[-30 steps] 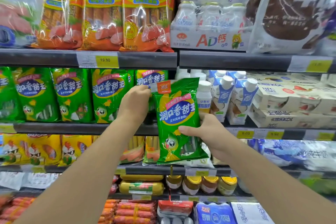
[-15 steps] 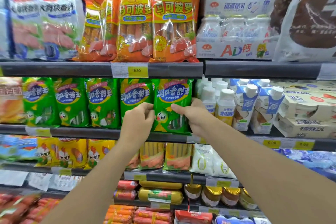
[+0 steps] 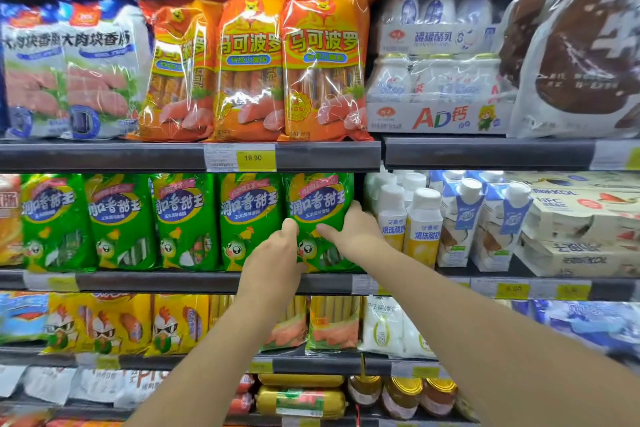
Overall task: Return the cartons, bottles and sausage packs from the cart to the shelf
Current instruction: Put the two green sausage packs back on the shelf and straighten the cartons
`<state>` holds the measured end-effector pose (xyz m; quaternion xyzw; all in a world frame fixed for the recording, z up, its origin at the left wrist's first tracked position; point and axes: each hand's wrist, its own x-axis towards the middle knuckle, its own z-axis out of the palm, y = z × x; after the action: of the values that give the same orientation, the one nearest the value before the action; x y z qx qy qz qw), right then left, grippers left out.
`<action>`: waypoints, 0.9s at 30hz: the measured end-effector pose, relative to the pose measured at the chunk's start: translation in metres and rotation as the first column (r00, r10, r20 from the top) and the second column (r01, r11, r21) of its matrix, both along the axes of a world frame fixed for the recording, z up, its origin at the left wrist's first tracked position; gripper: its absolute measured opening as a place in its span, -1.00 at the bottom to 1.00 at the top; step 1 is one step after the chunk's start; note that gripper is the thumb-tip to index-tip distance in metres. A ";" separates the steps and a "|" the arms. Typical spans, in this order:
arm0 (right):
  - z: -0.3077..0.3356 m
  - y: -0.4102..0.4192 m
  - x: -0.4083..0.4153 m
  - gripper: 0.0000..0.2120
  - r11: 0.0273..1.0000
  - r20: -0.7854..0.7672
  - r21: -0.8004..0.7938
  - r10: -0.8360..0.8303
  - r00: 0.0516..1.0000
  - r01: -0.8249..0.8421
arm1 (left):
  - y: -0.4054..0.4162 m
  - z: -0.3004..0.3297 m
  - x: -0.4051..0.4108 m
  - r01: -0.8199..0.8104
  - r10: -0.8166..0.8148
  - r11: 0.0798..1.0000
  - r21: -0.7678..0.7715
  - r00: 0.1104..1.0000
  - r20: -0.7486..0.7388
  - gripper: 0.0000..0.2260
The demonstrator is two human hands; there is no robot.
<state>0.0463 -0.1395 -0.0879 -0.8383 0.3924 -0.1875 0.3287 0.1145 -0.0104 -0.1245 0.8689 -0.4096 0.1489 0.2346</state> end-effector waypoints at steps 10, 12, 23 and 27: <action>0.013 0.011 -0.001 -0.39 0.999 -0.258 -0.038 -0.023 0.966 0.014 | -0.002 0.001 0.001 -0.009 0.000 0.995 0.096 0.996 0.094 -0.48; 0.011 0.014 -0.002 -0.39 1.000 -0.195 0.008 -0.026 0.981 0.028 | -0.003 0.003 0.001 -0.030 0.015 0.993 0.116 0.991 0.130 -0.47; -0.006 0.020 -0.022 -0.50 0.994 -0.207 -0.100 0.030 0.978 -0.052 | -0.004 0.007 0.001 -0.056 0.018 0.982 0.180 0.979 0.205 -0.40; -0.009 0.021 -0.050 -0.61 0.953 -0.176 -0.252 0.129 0.976 -0.171 | 0.006 0.011 -0.008 -0.023 0.003 0.987 0.159 0.992 0.125 -0.52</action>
<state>-0.0040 -0.1189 -0.0966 -0.9143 0.3236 -0.1462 0.1947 0.1067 -0.0048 -0.1130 0.8766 -0.4285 0.1708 0.1373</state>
